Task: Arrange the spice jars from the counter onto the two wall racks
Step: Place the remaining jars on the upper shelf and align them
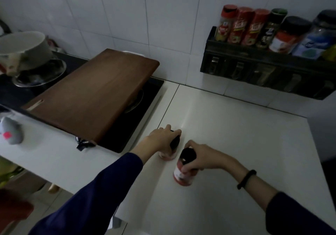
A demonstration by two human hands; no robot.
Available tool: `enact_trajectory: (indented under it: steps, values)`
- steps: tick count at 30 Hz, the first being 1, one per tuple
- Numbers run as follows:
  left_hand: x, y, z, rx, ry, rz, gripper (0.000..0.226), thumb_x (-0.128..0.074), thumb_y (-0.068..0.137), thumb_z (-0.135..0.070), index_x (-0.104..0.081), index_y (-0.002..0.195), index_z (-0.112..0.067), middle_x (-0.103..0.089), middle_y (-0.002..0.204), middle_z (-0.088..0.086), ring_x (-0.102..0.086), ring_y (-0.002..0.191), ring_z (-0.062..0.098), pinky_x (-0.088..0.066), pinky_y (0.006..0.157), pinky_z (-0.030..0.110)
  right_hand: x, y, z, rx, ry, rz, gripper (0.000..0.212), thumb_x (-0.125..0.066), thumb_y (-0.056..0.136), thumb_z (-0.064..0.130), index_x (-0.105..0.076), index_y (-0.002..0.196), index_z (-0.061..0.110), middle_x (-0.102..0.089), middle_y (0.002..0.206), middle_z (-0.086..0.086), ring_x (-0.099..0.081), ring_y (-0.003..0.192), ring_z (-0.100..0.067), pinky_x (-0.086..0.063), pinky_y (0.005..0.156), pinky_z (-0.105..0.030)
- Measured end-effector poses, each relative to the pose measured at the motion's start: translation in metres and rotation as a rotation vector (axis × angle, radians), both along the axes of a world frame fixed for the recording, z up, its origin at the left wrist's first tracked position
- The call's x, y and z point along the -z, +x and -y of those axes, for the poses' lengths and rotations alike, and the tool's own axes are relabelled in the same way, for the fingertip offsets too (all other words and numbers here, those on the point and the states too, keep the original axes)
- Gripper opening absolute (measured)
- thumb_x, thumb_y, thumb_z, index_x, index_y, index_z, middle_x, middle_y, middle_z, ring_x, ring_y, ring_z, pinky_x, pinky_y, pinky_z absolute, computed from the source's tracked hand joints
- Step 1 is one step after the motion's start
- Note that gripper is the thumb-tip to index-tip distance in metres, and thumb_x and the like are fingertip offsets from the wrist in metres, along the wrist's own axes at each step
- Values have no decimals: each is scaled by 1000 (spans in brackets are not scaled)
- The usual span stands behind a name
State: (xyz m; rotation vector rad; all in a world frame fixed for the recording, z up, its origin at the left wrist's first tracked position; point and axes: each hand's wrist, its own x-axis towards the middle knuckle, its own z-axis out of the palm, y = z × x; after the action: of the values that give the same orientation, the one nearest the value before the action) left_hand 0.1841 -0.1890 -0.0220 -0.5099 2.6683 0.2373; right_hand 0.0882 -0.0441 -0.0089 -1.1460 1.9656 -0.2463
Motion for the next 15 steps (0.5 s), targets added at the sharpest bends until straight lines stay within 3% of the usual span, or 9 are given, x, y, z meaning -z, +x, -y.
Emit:
enact_trajectory:
  steps: [3,8,11,13,15]
  values:
    - [-29,-21,4,13,13,-17,70,-74,73,-30,-35,130,-21,-45,122,15,-57,101,37,-45,71,39,-27,-40,-3,140,-23,-19,61,-79,64,42,-44,110,21,-63,95,-5,-58,60,-17,-46,50,-25]
    - [-122,-75,12,60,34,-168,76,-76,73,-29,-32,134,-20,-45,127,14,-54,108,35,-49,79,40,-112,-91,-5,299,-232,-140,56,-77,69,41,-45,111,24,-58,105,-3,-57,69,-10,-42,45,-16]
    - [-202,-107,15,108,-29,-346,80,-79,68,-34,-33,132,-20,-47,120,12,-55,104,33,-50,86,42,-185,-112,-8,369,-445,-277,56,-79,66,42,-48,110,26,-57,109,2,-57,84,-9,-46,60,-19]
    - [-255,-119,17,133,-83,-481,75,-80,66,-35,-36,125,-18,-45,109,7,-56,99,33,-49,82,39,-237,-118,-11,393,-602,-410,59,-78,63,46,-49,111,28,-59,109,3,-59,92,-14,-49,73,-26]
    - [-309,-127,18,159,-116,-621,72,-80,66,-34,-37,121,-20,-46,107,6,-55,98,32,-50,82,40,-287,-122,-14,411,-746,-507,61,-77,66,46,-46,116,28,-56,108,4,-57,95,-16,-49,77,-30]
